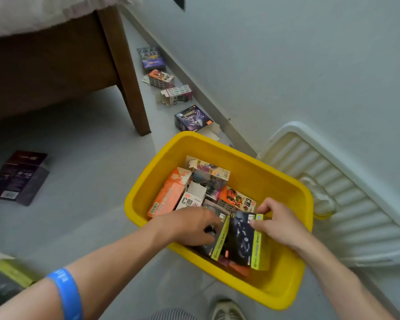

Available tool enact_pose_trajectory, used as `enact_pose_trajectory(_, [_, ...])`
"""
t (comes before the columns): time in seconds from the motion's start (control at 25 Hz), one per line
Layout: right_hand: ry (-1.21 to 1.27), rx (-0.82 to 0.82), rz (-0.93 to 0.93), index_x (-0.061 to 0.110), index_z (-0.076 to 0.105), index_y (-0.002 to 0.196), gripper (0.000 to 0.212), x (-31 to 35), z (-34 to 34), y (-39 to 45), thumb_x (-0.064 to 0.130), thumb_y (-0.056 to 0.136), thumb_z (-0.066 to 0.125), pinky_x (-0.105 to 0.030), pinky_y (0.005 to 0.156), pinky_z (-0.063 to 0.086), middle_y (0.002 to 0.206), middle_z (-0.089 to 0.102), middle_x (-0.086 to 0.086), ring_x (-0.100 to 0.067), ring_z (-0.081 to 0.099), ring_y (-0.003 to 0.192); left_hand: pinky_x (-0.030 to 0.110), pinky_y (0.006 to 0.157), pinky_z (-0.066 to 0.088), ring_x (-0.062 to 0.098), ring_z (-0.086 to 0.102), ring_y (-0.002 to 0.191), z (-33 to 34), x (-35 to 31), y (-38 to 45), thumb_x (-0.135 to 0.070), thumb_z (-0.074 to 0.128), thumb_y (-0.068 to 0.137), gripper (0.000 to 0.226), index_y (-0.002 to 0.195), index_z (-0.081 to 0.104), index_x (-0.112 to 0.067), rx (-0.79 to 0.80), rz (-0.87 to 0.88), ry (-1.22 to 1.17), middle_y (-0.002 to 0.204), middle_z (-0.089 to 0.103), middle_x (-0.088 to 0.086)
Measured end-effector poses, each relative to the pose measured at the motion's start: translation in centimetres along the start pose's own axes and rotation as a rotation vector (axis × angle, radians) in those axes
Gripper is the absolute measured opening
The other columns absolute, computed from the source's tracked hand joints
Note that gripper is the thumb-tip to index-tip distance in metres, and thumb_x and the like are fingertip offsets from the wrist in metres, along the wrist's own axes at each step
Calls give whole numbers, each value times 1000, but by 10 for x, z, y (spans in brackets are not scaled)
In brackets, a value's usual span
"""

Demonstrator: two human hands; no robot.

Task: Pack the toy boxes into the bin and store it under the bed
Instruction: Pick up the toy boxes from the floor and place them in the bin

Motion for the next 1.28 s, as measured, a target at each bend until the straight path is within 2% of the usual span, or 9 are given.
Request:
enact_pose_trajectory(0.16, [-256,144,48,21,53,79,24,-10,26,12,28,83,75,-27,55,37,77,59,3,-11,52,67,43,91,50,23,58,108,7,8,-7,-27,56,96,27,119,65,-17,32,-39,33,125,59,2])
enact_pose_trajectory(0.32, [-611,163,-22,23,61,112,31,7,29,20,40,88,66,-26,63,43,107,68,1,-15,57,81,39,89,53,18,60,104,4,13,-9,-25,55,97,24,120,65,-21,-6,-41,-28,121,63,-1])
enact_pose_trajectory(0.48, [-571,-109,-232,23,61,96,16,61,29,11,37,93,57,-32,59,53,84,67,3,-14,60,68,31,86,50,14,60,103,-34,27,-34,-23,54,97,23,117,67,-22,-198,-82,-70,118,66,-3])
enact_pose_trajectory(0.6, [-421,-309,-581,22,63,83,13,134,48,-2,33,89,58,-30,55,40,81,70,1,-23,62,69,28,79,49,12,63,92,-76,50,-85,-20,58,93,19,107,71,-21,-429,-182,-52,106,71,-4])
enact_pose_trajectory(0.76, [-255,-11,-934,20,68,88,12,252,137,-24,30,86,61,-36,68,51,88,73,-2,-27,66,84,24,72,48,13,64,85,-66,107,-208,-20,61,90,16,102,72,-20,-584,-472,-93,96,73,-4])
enact_pose_trajectory(0.92, [-492,373,-1066,23,67,101,18,288,241,-41,32,90,55,-33,79,50,104,71,2,-21,64,94,30,73,47,20,63,89,35,173,-315,-30,59,86,15,100,65,-27,-602,-1094,-204,103,70,-3])
enact_pose_trajectory(1.04, [-599,521,-1057,27,65,102,18,276,286,-40,35,91,52,-31,78,48,107,69,9,-13,61,90,37,82,49,30,60,106,126,211,-345,-51,59,85,54,131,46,-27,-646,-1497,-485,126,60,6])
enact_pose_trajectory(1.16, [-653,582,-1016,29,64,100,18,264,302,-34,37,91,52,-27,73,44,105,68,12,-6,55,82,41,98,45,34,49,129,185,227,-334,-75,68,67,108,150,18,-27,-598,-1578,-833,145,43,10])
enact_pose_trajectory(1.28, [-651,597,-955,29,65,101,17,258,310,-25,37,92,53,-20,68,39,103,68,14,1,52,73,37,94,48,29,56,117,200,236,-311,-69,79,58,93,127,35,-26,-760,-1491,-1060,130,56,5])
Point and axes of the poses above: each hand's wrist, its own y-axis towards the middle knuckle, its own z-axis out of the palm, x = y × z, the point moved 1 cm from there along y, towards the middle knuckle
